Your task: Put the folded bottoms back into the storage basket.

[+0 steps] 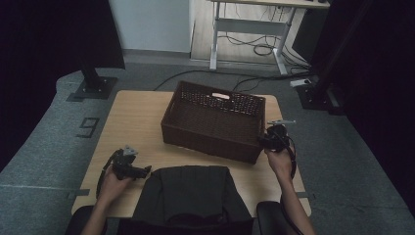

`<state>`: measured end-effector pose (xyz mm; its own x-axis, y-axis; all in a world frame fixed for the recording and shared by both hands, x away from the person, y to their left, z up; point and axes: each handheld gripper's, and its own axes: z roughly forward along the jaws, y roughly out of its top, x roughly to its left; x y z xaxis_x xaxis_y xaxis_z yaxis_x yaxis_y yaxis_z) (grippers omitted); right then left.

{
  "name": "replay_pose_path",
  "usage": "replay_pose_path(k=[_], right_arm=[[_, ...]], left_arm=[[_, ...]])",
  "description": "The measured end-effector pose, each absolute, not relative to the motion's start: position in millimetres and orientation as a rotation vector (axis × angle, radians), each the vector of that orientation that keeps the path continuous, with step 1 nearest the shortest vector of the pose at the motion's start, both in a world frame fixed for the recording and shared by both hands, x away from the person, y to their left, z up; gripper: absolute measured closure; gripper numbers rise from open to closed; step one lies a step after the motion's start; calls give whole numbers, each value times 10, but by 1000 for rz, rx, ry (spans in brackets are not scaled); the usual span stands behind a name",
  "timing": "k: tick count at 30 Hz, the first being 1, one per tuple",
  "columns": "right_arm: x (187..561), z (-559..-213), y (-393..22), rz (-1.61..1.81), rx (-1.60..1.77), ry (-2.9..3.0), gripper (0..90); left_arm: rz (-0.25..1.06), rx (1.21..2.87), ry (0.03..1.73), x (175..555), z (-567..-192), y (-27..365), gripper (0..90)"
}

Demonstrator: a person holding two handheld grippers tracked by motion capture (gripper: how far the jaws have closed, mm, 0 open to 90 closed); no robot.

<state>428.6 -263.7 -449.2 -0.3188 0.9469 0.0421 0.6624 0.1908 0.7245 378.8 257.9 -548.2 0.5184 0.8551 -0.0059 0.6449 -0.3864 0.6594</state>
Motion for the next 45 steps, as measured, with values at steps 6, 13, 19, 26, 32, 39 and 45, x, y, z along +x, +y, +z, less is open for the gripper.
replay_pose_path(k=[6, 13, 19, 26, 32, 39, 45], right_arm=[[4289, -4494, -2477, 944, 1462, 2096, 662], [4275, -4493, -2325, 959, 1418, 2138, 661], [4257, -4493, -2182, 975, 1381, 2173, 661], [4228, -4496, -2048, 998, 1336, 2211, 662], [4229, -4495, -2063, 996, 1325, 2221, 663], [4245, -4490, -2179, 973, 1339, 2198, 694], [4229, -4507, -2233, 1007, 1367, 2181, 698]], left_arm=[[446, 2158, 1209, 3782, -5482, 2593, 0], [443, 2163, 1202, 3770, -5480, 2641, 0], [445, 2160, 1206, 3756, -5481, 2687, 0], [454, 2153, 1225, 3726, -5478, 2784, 0], [455, 2149, 1234, 3722, -5478, 2801, 0], [454, 2148, 1233, 3722, -5479, 2800, 0], [455, 2148, 1234, 3723, -5479, 2800, 0]])
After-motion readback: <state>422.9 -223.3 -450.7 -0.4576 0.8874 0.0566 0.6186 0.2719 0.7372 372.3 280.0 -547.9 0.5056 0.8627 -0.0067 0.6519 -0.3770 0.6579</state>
